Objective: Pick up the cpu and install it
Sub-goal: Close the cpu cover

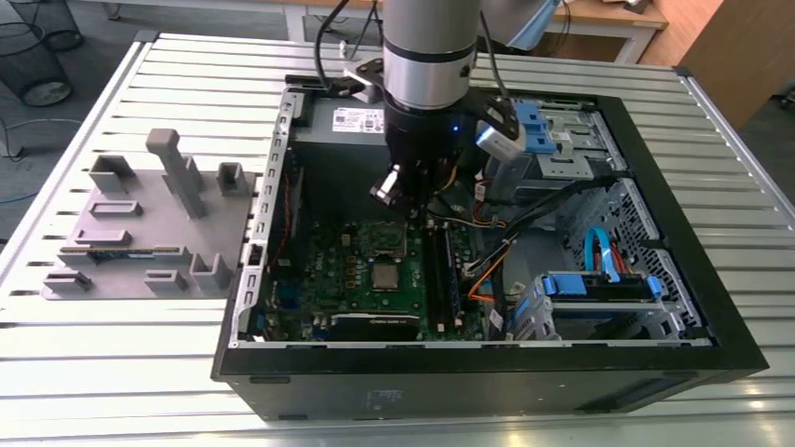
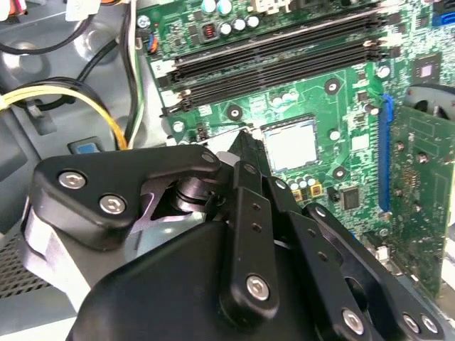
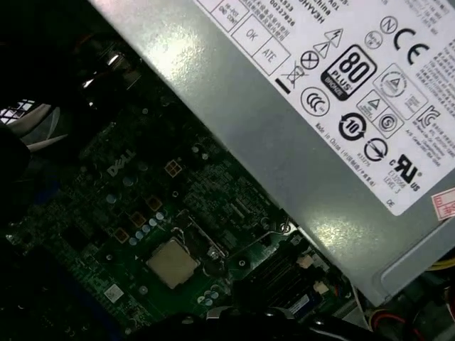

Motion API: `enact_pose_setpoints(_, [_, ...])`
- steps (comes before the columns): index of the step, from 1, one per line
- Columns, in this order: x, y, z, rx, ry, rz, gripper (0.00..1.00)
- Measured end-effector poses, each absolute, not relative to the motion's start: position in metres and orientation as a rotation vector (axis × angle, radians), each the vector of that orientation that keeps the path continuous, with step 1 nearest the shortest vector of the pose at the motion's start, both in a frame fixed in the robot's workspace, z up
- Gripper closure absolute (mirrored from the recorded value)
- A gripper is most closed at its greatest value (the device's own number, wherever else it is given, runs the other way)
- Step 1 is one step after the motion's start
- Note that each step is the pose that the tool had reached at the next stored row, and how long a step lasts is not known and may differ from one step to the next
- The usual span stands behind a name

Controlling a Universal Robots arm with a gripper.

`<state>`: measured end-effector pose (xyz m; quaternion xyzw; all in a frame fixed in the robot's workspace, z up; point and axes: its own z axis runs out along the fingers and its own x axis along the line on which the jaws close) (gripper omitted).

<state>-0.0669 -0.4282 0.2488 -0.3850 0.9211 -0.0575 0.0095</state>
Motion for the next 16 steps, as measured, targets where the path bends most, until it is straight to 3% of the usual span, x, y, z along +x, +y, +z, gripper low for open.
enact_pose_setpoints(16, [-0.067, -0.456, 0.249, -1.220, 2.870, -0.188, 0.89])
